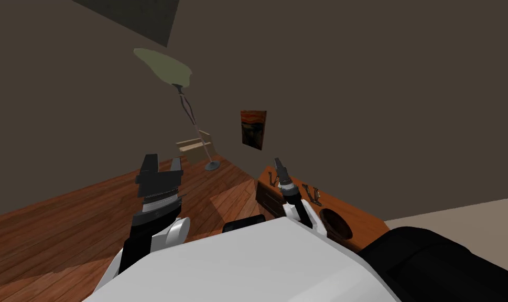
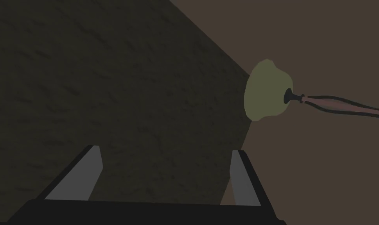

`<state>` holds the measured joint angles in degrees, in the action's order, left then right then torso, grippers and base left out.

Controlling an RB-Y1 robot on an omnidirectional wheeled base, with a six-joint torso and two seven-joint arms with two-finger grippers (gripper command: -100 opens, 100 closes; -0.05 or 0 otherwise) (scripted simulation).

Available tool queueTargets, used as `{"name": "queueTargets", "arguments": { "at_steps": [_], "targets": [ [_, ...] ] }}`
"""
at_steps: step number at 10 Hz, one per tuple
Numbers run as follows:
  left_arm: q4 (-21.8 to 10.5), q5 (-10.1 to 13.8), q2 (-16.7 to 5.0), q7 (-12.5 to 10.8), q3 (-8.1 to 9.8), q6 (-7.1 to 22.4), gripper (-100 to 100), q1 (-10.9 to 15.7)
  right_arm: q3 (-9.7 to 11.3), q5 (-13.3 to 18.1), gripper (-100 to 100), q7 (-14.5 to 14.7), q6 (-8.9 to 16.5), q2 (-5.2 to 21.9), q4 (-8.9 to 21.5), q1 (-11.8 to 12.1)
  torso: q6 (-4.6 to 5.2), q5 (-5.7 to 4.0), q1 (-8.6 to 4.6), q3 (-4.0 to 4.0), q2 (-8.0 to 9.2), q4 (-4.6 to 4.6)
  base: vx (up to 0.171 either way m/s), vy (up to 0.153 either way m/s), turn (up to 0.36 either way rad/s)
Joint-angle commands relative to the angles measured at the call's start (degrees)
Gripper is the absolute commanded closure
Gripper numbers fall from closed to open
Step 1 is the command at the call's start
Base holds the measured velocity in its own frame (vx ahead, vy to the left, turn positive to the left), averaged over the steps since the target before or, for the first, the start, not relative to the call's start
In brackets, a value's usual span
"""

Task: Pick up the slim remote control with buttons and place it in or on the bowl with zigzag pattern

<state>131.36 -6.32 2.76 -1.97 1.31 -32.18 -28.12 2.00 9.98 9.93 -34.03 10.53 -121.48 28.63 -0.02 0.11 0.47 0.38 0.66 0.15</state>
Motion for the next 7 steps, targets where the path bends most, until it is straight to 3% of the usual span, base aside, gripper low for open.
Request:
{"name": "queueTargets", "arguments": {
  "at_steps": [1,4,6,7],
  "targets": [
    [0.0,0.0,0.0,0.0,0.0,0.0,0,0.0,1.1,1.6,-100,2.0,0.8,2.9,2.9,0.3,0.0,0.0,0.0,0.0,0.0,0.0,-0.144,0.119,0.305],
    [0.0,0.0,0.0,0.0,0.01,0.0,0,0.0,2.0,2.8,-100,3.3,1.4,5.2,5.5,0.6,0.0,-0.07,-0.32,-0.15,-0.26,-0.05,-0.075,0.055,0.168],
    [0.0,0.0,0.0,0.0,0.01,0.0,0,0.0,4.0,5.5,-100,6.3,2.6,9.2,9.1,1.0,0.02,-0.08,-0.38,-0.18,-0.31,-0.07,-0.094,0.071,0.316],
    [0.0,0.0,0.0,0.0,0.01,0.0,0,0.0,4.0,5.5,-100,6.3,2.6,9.2,10.2,1.0,0.0,-0.06,-0.29,-0.1,-0.17,-0.04,-0.095,0.07,0.161]
  ]
}}
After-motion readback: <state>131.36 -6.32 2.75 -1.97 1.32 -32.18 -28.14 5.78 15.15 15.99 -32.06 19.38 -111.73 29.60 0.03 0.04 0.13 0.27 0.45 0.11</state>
